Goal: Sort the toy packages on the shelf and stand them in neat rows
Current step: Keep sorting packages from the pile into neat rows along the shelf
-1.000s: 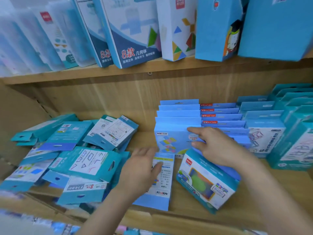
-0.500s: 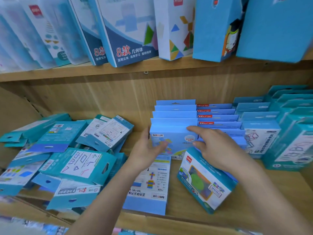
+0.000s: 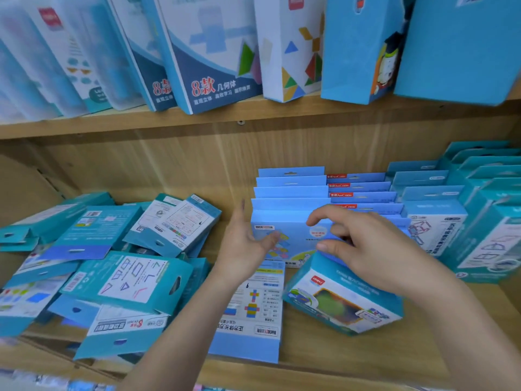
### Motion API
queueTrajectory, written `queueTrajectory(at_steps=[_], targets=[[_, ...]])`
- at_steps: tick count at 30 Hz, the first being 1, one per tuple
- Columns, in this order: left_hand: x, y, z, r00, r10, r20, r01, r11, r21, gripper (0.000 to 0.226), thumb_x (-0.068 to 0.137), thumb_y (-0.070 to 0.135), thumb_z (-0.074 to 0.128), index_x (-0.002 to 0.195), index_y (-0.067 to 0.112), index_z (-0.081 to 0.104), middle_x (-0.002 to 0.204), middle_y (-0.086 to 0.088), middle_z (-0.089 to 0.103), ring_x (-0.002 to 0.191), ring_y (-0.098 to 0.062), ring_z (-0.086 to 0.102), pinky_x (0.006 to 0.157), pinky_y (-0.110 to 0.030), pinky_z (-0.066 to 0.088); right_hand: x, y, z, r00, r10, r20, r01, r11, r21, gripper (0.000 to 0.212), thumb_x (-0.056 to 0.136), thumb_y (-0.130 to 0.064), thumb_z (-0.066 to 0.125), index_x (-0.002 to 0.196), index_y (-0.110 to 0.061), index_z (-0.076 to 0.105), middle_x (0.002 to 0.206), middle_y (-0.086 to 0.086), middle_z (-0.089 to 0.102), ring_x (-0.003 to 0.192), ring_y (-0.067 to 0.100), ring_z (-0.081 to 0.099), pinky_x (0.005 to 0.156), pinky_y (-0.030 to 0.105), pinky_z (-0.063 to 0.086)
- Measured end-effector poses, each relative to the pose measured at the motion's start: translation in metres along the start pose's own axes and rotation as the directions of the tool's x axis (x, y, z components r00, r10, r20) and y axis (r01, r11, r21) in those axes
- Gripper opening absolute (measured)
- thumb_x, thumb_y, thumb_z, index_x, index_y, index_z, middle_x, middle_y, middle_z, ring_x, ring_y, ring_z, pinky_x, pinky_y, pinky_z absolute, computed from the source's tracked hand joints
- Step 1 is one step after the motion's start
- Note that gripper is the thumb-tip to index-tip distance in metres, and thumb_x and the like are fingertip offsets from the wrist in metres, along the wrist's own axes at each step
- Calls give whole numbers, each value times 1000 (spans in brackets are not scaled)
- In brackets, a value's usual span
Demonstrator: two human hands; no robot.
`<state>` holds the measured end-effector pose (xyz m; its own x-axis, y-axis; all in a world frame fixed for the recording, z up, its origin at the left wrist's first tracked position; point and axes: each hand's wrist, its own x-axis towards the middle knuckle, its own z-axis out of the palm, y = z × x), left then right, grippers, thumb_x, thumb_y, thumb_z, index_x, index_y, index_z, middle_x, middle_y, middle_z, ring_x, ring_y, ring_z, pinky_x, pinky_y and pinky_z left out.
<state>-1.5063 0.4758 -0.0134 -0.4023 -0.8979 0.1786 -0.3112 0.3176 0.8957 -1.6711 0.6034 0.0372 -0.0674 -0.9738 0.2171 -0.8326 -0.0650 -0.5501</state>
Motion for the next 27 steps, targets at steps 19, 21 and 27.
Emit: queueTrajectory(at_steps=[19,21,27], targets=[[-1,8,-167,948,242,208,-308,864,398,48,73,60,53,105,24,50,96,5,68,90,-19,63,75,-44,51,91,-109,6,991,-134,4,134,991,-24,41,66,-42,82,97,-32,57,86,-15,65,81,5,56,69,19,43],[10,1,-174,956,214,203,-275,893,355,47,73,59,57,105,25,50,99,4,69,93,-20,64,77,-45,51,101,-117,15,989,-128,-73,120,988,-100,38,67,-45,79,91,-31,55,82,-12,65,78,11,56,69,31,47],[53,-22,-194,967,30,252,-225,562,796,56,80,51,65,128,27,50,131,5,58,119,-21,53,93,-35,45,127,-128,31,964,-41,-262,-63,924,-377,38,77,-54,66,105,-33,51,96,-4,67,93,28,60,62,33,36]])
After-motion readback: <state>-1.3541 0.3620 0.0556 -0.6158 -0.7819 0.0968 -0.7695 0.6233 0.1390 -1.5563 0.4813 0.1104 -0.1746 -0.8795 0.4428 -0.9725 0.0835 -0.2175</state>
